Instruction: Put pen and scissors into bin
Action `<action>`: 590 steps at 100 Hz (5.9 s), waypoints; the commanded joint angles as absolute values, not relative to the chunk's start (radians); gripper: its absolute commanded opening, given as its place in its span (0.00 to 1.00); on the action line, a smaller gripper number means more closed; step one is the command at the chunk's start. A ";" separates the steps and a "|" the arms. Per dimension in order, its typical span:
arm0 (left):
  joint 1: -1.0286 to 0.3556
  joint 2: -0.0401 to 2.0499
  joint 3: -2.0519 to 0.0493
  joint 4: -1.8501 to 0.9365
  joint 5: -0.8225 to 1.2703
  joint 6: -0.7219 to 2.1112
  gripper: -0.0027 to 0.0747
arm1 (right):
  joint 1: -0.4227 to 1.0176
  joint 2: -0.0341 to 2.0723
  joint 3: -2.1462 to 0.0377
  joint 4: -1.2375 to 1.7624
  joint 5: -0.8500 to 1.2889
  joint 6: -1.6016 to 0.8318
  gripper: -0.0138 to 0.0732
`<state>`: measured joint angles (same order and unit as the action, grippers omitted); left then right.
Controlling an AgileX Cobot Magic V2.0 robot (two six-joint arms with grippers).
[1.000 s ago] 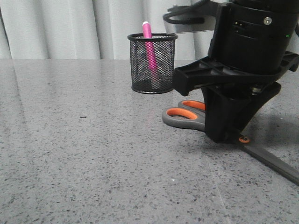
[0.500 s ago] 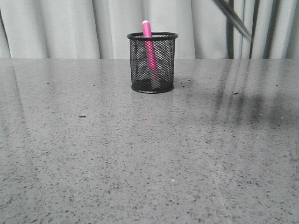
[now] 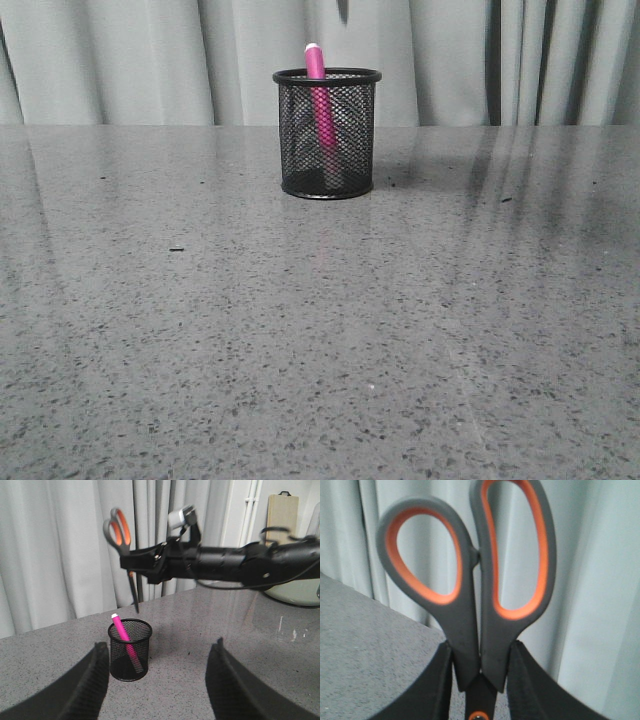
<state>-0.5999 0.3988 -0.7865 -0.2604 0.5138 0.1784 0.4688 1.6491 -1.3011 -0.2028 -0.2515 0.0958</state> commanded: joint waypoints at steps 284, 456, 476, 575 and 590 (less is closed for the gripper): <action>-0.545 0.098 -0.433 0.363 0.277 -0.292 0.01 | 0.475 0.345 -0.304 -0.438 -0.093 0.106 0.08; -0.106 -0.036 0.027 -0.283 0.287 0.145 0.01 | 0.475 0.345 -0.304 -0.438 -0.093 0.106 0.08; -0.106 -0.036 0.027 -0.283 0.287 0.145 0.01 | 0.475 0.345 -0.304 -0.438 -0.093 0.106 0.08; -0.106 -0.036 0.027 -0.283 0.287 0.145 0.01 | 0.092 0.036 0.025 -0.151 0.220 0.106 0.08; -0.106 -0.036 0.027 -0.285 0.287 0.145 0.01 | 0.055 -0.025 0.025 -0.143 0.301 0.104 0.08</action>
